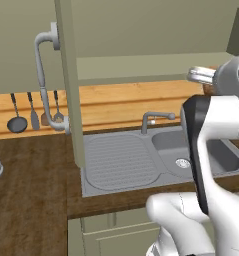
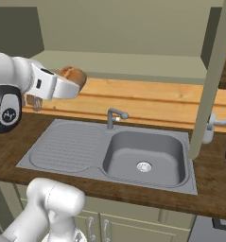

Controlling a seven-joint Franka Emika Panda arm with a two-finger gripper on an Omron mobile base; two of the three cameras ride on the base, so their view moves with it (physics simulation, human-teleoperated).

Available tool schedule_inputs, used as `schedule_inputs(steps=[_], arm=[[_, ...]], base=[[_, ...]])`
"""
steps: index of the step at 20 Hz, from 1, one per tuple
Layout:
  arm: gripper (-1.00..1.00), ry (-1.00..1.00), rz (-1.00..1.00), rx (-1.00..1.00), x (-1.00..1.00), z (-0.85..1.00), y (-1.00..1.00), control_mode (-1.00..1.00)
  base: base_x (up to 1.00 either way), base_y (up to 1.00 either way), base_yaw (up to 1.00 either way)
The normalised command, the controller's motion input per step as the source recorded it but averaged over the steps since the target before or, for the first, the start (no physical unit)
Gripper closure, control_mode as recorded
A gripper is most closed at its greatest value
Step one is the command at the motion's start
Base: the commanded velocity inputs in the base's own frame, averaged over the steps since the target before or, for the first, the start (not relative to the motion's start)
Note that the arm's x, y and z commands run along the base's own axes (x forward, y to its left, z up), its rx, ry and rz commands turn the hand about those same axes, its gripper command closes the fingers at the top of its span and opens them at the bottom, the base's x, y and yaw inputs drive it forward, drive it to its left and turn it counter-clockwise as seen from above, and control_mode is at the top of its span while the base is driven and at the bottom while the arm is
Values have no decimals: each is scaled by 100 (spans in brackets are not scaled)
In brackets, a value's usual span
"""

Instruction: Open the cabinet, pick up the bread from the cabinet and place it in the basket. Then move the basket to the dining counter.

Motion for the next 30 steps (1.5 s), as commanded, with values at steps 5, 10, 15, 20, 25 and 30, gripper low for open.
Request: schedule_inputs(steps=[5, 10, 15, 20, 25, 30], arm=[[100, 23, 0, 2, -85, -3, 13, -100], [100, 12, 7, 7, -60, -19, 36, -100], [100, 4, 20, 3, -21, -51, 65, -100], [100, 2, 11, 1, 5, -63, 4, -100], [100, 2, 9, 0, 17, -51, 0, -100], [100, 9, 5, 0, 21, -41, 0, -100]], base=[[0, 0, 0], [0, 0, 0], [0, 0, 0], [0, 0, 0], [0, 0, 0], [0, 0, 0]])
